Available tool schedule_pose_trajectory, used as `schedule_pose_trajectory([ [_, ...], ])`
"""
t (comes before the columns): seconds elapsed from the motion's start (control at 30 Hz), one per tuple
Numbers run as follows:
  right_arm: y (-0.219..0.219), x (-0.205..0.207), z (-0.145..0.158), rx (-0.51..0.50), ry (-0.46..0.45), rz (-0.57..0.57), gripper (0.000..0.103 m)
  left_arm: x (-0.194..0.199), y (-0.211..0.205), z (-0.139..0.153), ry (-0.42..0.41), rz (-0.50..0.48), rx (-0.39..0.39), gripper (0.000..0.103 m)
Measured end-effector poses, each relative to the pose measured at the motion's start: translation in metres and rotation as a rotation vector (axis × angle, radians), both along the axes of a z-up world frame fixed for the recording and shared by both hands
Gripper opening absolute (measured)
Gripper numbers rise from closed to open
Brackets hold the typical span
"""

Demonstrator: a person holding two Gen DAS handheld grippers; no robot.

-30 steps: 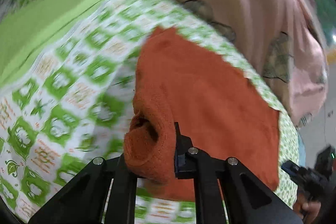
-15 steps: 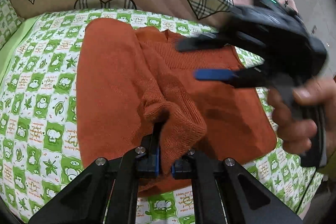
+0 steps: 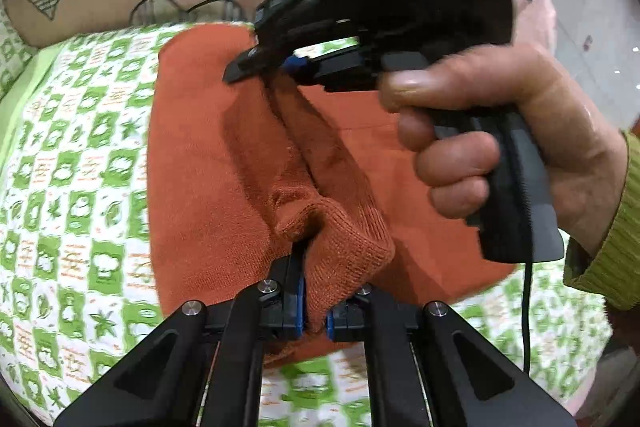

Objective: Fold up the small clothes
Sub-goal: 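Grasp the sweater edge with the left gripper while the right gripper grasps it too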

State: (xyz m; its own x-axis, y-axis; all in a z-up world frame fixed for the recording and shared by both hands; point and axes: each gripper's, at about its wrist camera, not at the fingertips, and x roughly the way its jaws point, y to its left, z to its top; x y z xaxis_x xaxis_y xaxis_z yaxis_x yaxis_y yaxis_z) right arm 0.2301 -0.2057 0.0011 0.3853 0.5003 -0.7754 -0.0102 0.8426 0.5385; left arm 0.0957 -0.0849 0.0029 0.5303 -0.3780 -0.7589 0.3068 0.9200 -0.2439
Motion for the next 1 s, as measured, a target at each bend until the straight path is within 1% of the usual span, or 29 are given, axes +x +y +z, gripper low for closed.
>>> schedule_pose_trajectory([
  [0.1,-0.032,-0.025,0.027,0.024,-0.057,-0.032,0.012,-0.007,-0.021,0.013,-0.023,-0.08,-0.064,0.005],
  [0.2,-0.068,-0.047,0.041,0.013,-0.091,-0.071,0.012,-0.011,-0.05,0.015,-0.022,-0.149,-0.101,0.005],
  [0.27,-0.096,-0.063,0.042,-0.033,-0.089,-0.105,0.012,-0.012,-0.071,0.011,-0.005,-0.185,-0.116,0.005],
  [0.3,-0.102,-0.066,0.04,-0.045,-0.082,-0.12,0.012,-0.013,-0.081,0.007,0.0,-0.204,-0.121,0.005],
  [0.4,-0.137,-0.084,0.028,-0.049,-0.057,-0.179,0.012,-0.013,-0.104,-0.005,0.022,-0.249,-0.124,0.005],
  [0.43,-0.146,-0.089,0.023,-0.064,-0.051,-0.189,0.012,-0.012,-0.109,-0.008,0.031,-0.257,-0.126,0.005],
  [0.5,-0.154,-0.094,0.018,-0.077,-0.045,-0.196,0.012,-0.01,-0.117,-0.015,0.06,-0.265,-0.142,0.005],
  [0.57,-0.163,-0.098,0.015,-0.083,-0.045,-0.203,0.012,-0.008,-0.12,-0.016,0.069,-0.266,-0.156,0.005],
  [0.63,-0.168,-0.102,0.021,-0.082,-0.071,-0.206,0.012,-0.005,-0.124,-0.014,0.06,-0.267,-0.166,0.005],
  [0.7,-0.17,-0.104,0.025,-0.103,-0.097,-0.199,0.012,-0.004,-0.131,-0.014,0.059,-0.269,-0.163,0.006],
  [0.77,-0.175,-0.103,0.019,-0.126,-0.085,-0.194,0.012,0.0,-0.142,-0.019,0.068,-0.269,-0.143,0.006],
  [0.83,-0.178,-0.101,0.01,-0.155,-0.062,-0.188,0.012,0.0,-0.148,-0.03,0.091,-0.265,-0.125,0.006],
  [0.9,-0.185,-0.099,-0.003,-0.15,-0.029,-0.196,0.012,0.004,-0.156,-0.038,0.112,-0.259,-0.108,0.007],
  [0.97,-0.188,-0.101,-0.008,-0.148,-0.02,-0.192,0.012,0.006,-0.157,-0.04,0.126,-0.248,-0.107,0.008],
  [1.0,-0.189,-0.102,-0.009,-0.144,-0.02,-0.19,0.014,0.006,-0.156,-0.04,0.133,-0.241,-0.109,0.011],
])
